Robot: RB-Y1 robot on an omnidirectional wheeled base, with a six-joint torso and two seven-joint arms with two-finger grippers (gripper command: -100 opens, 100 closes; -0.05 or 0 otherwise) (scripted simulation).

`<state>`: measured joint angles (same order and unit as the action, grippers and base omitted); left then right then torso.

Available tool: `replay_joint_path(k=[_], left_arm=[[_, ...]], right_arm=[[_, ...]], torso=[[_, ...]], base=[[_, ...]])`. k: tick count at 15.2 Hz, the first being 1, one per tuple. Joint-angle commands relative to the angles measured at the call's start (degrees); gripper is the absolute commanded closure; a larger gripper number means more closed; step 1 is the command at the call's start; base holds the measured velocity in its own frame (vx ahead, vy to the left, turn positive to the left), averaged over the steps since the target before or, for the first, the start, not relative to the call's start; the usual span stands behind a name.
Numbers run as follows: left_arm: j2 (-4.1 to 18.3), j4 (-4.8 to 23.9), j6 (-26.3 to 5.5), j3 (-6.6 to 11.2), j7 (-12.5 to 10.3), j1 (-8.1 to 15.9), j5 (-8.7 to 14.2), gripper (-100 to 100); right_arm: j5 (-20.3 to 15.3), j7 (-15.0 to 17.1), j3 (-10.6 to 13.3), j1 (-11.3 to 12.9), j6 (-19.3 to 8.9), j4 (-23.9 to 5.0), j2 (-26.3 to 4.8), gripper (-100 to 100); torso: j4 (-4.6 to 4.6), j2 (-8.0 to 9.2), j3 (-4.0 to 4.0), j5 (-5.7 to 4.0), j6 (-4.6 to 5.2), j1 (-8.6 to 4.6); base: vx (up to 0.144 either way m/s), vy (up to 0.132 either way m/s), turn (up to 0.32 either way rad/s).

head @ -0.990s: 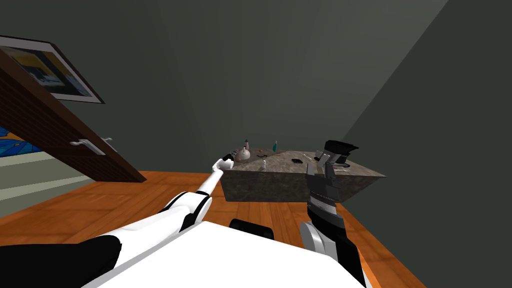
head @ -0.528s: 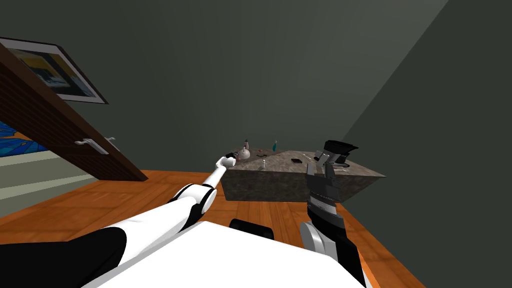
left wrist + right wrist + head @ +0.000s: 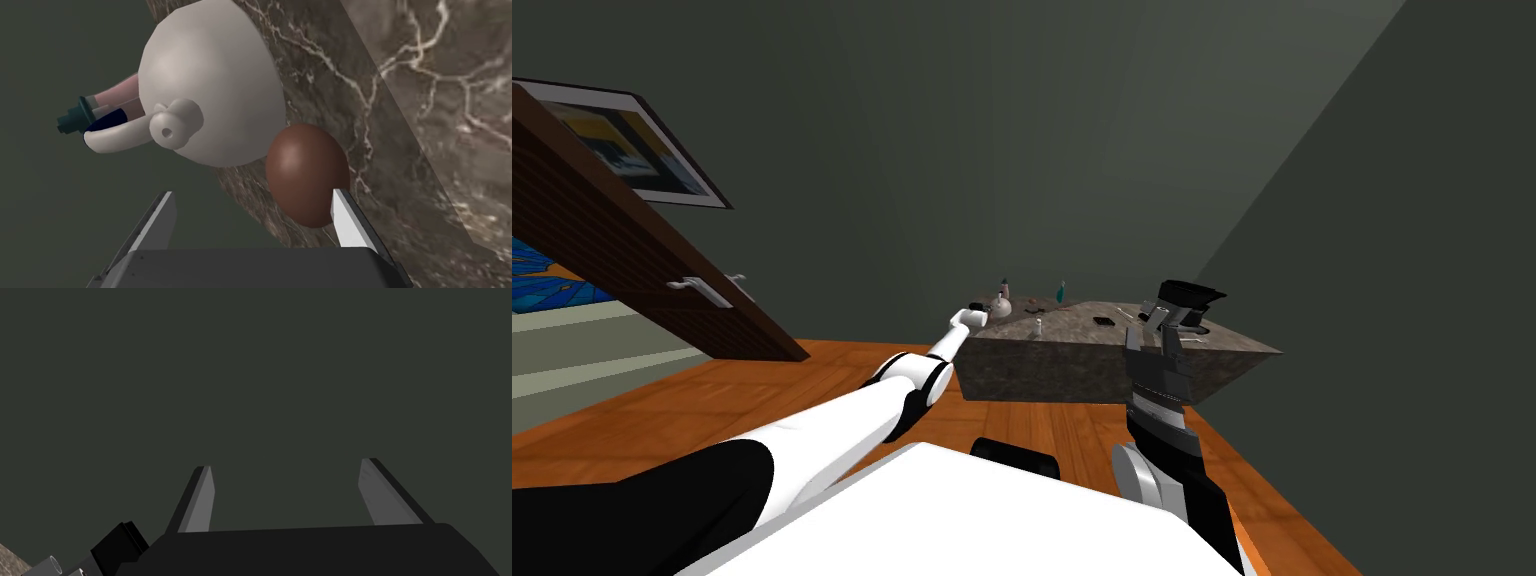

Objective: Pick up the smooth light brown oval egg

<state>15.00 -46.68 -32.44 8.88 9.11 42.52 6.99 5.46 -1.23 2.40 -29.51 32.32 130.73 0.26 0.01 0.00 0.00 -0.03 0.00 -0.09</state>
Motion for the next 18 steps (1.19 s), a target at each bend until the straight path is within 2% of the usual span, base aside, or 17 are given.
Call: replay_joint_path(k=[1, 2, 4, 5, 6, 7, 8, 10, 11, 13, 14, 15, 16, 17, 18], left_arm=[[-0.1, 2.5, -2.0, 0.08, -0.1, 1.5, 0.1, -100], [0.0, 3.9, -3.9, 0.13, 0.0, 3.7, 0.5, -100], [0.0, 5.7, -4.1, 0.13, 0.0, 3.7, 0.5, -100], [0.0, 5.7, -4.1, 0.13, 0.0, 3.7, 0.5, -100], [0.2, 7.6, -6.1, 0.15, 0.0, 5.9, 0.8, -100], [0.2, 8.7, -6.1, 0.15, 0.0, 5.9, 0.8, -100], [0.3, 10.2, -7.8, 0.14, 0.0, 7.9, 1.1, -100], [0.3, 11.5, -7.8, 0.14, 0.0, 7.9, 1.1, -100], [0.5, 13.2, -9.4, 0.10, -0.1, 9.7, 1.3, -100], [0.5, 14.2, -9.4, 0.10, -0.1, 9.7, 1.3, -100], [0.7, 16.1, -10.8, 0.03, -0.1, 11.4, 1.5, -100], [0.7, 16.6, -10.8, 0.03, -0.1, 11.4, 1.5, -100], [0.9, 18.5, -12.1, -0.07, -0.1, 12.9, 1.6, -100], [0.9, 18.9, -12.1, -0.07, -0.1, 12.9, 1.6, -100], [1.1, 20.8, -13.1, -0.18, -0.2, 14.3, 1.8, -100]], right_arm=[[0.0, 0.0, 0.0, 0.0, 0.0, 0.0, 0.0, 0], [0.0, 0.0, 0.0, 0.0, 0.0, 0.0, 0.0, 0], [0.0, 0.0, 0.0, 0.0, 0.0, 0.0, 0.0, 0], [0.0, 0.0, 0.0, 0.0, 0.0, 0.0, 0.0, 0], [0.0, 0.0, 0.0, 0.0, 0.0, 0.0, 0.0, 0], [0.0, 0.0, 0.0, 0.0, 0.0, 0.0, 0.0, 0], [0.0, 0.0, 0.0, 0.0, 0.0, 0.0, 0.0, 0], [0.0, 0.0, 0.0, 0.0, 0.0, 0.0, 0.0, 0], [0.0, 0.0, 0.0, 0.0, 0.0, 0.0, 0.0, 0], [0.0, 0.0, 0.0, 0.0, 0.0, 0.0, 0.0, 0], [0.0, 0.0, 0.0, 0.0, 0.0, 0.0, 0.0, 0], [0.0, 0.0, 0.0, 0.0, 0.0, 0.0, 0.0, 0], [0.0, 0.0, 0.0, 0.0, 0.0, 0.0, 0.0, 0], [0.0, 0.0, 0.0, 0.0, 0.0, 0.0, 0.0, 0], [0.0, 0.0, 0.0, 0.0, 0.0, 0.0, 0.0, 0]], torso=[[0.00, 0.00, 0.00, 0.00, 0.00, 0.00], [-0.01, 0.00, 0.00, 0.00, -0.01, 0.00], [-0.01, -0.01, -0.01, 0.00, 0.00, -0.01], [-0.01, -0.01, -0.01, 0.01, -0.01, 0.02], [-0.01, -0.01, -0.01, 0.01, -0.01, 0.04], [0.00, -0.02, -0.01, 0.01, 0.00, 0.05], [-0.01, -0.03, -0.02, 0.02, -0.01, 0.06], [-0.02, -0.04, -0.03, 0.02, -0.01, 0.06], [-0.02, -0.05, -0.03, 0.02, -0.01, 0.07], [-0.02, -0.07, -0.04, 0.02, -0.01, 0.09], [-0.02, -0.07, -0.04, 0.03, -0.02, 0.10], [-0.02, -0.08, -0.04, 0.02, -0.01, 0.10], [-0.02, -0.09, -0.05, 0.03, -0.02, 0.11], [-0.02, -0.11, -0.06, 0.03, -0.02, 0.14], [-0.03, -0.12, -0.07, 0.04, -0.02, 0.16]], base=[[-0.007, -0.015, 0.002], [-0.007, -0.016, 0.005], [-0.003, -0.012, -0.001], [0.000, 0.000, 0.000], [0.000, 0.000, 0.000], [0.000, 0.000, 0.000], [0.000, 0.000, 0.000], [0.007, 0.001, -0.003], [0.010, 0.005, 0.000], [0.012, 0.006, -0.004], [0.013, 0.005, -0.003], [0.017, 0.009, -0.006], [0.024, 0.021, -0.009], [0.027, 0.023, -0.009], [0.038, 0.021, -0.011]])
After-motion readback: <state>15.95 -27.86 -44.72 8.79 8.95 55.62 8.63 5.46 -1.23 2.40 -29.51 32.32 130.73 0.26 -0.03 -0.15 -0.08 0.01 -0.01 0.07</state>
